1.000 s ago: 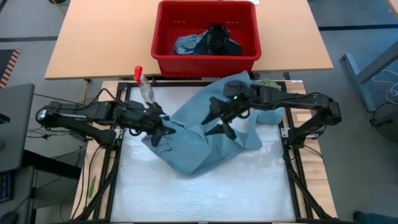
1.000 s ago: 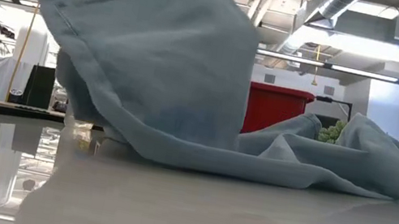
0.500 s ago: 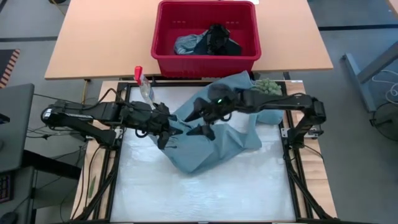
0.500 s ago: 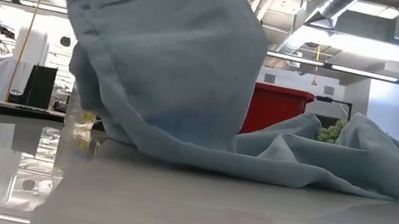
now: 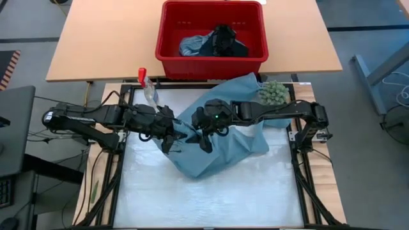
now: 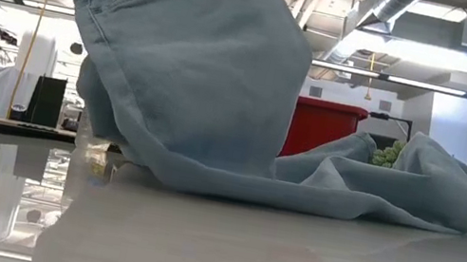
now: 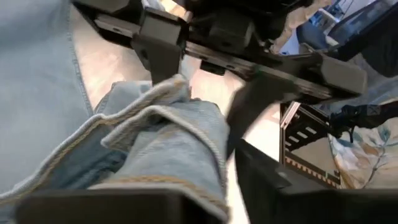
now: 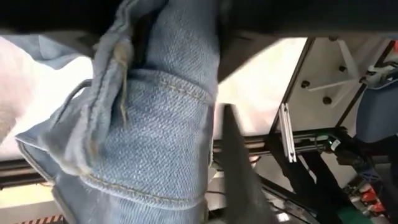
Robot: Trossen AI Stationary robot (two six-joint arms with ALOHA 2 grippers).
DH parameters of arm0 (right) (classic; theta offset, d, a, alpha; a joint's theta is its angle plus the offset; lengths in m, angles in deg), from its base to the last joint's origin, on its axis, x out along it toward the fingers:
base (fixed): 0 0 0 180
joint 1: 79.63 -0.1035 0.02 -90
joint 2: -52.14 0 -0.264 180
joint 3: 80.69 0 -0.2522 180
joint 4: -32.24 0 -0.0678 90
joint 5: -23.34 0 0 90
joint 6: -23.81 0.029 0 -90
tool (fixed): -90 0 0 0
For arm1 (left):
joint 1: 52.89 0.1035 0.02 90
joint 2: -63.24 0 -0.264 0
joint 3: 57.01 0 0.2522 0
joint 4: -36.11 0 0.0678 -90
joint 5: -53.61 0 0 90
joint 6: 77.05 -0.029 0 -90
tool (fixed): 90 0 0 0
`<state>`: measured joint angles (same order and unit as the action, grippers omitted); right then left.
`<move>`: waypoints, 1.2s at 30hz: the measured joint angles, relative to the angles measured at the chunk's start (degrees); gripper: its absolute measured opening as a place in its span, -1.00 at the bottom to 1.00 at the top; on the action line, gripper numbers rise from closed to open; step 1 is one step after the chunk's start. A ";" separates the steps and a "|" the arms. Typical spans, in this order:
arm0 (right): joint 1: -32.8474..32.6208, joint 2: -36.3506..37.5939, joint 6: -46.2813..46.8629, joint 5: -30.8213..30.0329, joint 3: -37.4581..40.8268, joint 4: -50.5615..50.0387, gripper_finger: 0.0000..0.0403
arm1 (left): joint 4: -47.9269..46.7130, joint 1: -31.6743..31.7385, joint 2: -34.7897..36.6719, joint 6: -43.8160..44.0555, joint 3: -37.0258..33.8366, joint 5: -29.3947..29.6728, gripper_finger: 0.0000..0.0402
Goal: Fold Laundry from Bin
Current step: Fold the blue pants from the red laundry bin
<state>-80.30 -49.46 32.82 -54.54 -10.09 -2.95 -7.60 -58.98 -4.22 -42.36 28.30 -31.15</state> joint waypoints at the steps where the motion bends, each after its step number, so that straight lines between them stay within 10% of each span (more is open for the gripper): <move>1: 0.00 0.00 0.00 0.00 0.02 -0.22 -0.13 | 0.06 0.00 0.00 -0.21 0.02 -0.11 -0.59; 5: 0.15 0.28 -0.32 0.90 -0.10 -1.66 -0.77 | -0.51 0.00 0.06 -1.14 0.02 -1.35 -0.25; 12: 2.29 4.40 -3.04 7.14 -2.63 -12.43 -0.79 | -4.22 3.97 5.62 -4.60 0.84 -8.69 0.10; 19: 4.38 12.36 -10.62 27.91 -2.63 -14.16 -0.79 | -9.98 2.75 15.74 -7.75 -0.79 5.70 0.12; 27: 5.11 20.23 -15.12 33.03 -2.69 -15.23 -0.79 | 19.64 -4.99 17.39 -10.70 -17.73 0.59 0.12; 36: 3.64 22.93 -16.59 35.29 -2.07 -16.95 -0.79 | 38.31 -5.80 9.90 -7.72 -25.18 9.03 0.12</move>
<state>-76.65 -26.53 16.23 -19.25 -12.15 -19.90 30.71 -64.78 5.67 -50.08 3.12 -22.12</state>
